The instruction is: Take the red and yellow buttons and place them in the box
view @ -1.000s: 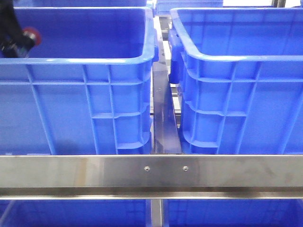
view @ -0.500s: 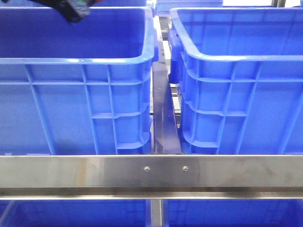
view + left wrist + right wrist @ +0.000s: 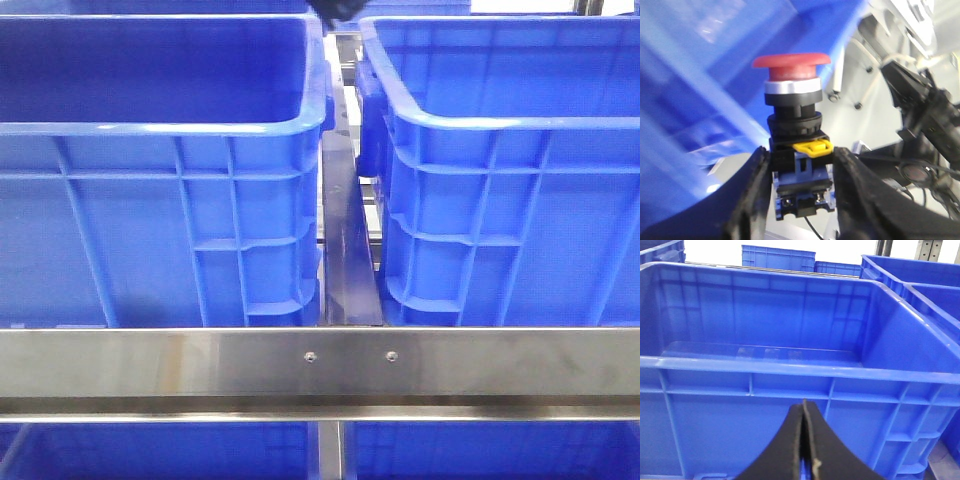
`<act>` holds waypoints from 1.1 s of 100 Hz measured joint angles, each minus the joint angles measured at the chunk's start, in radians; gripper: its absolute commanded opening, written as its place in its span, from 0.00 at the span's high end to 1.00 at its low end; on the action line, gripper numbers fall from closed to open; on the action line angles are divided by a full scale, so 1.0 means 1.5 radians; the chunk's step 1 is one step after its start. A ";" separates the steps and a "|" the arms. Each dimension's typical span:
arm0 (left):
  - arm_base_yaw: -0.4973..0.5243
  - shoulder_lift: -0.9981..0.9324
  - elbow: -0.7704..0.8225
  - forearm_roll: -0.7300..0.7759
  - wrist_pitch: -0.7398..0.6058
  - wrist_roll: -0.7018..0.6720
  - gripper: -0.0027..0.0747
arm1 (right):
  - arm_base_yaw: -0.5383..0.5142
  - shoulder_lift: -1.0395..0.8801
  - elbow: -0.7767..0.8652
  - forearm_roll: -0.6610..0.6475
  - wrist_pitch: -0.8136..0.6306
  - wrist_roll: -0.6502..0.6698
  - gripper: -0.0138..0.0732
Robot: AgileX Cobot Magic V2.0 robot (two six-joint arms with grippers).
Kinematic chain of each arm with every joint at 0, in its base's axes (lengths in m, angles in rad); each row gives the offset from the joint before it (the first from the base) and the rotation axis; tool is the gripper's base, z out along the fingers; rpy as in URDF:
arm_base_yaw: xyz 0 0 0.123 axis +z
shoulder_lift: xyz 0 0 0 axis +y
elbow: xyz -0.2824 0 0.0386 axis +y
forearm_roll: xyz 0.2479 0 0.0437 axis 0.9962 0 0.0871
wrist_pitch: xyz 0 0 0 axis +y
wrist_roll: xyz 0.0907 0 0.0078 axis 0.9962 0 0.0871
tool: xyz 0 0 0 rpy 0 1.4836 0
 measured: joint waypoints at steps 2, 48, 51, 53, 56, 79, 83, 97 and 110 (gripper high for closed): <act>-0.004 0.000 0.000 0.000 0.000 0.000 0.74 | 0.000 0.000 0.000 0.000 0.000 0.000 0.92; -0.016 0.000 0.000 0.000 0.001 0.000 0.74 | 0.000 0.002 -0.087 0.001 0.112 0.000 0.92; -0.016 0.000 0.000 0.000 0.001 0.000 0.74 | 0.000 0.007 -0.111 0.001 0.141 0.000 0.92; -0.016 0.000 0.000 0.000 0.001 0.000 0.74 | 0.000 0.013 -0.120 0.002 0.157 0.000 0.92; -0.016 0.000 0.000 0.000 0.001 0.000 0.74 | 0.000 0.023 -0.143 0.002 0.176 0.000 0.92; -0.016 0.000 0.000 0.000 0.001 0.000 0.74 | 0.000 0.148 -0.270 0.002 0.286 0.000 0.92; -0.016 0.000 0.000 0.000 0.001 0.000 0.74 | 0.000 0.175 -0.287 0.002 0.297 0.000 0.91; -0.016 0.000 0.000 0.000 0.001 0.000 0.74 | 0.000 0.267 -0.348 0.004 0.327 0.000 0.69; -0.016 0.000 0.000 0.000 0.001 0.000 0.74 | 0.000 0.341 -0.393 0.016 0.336 0.000 0.30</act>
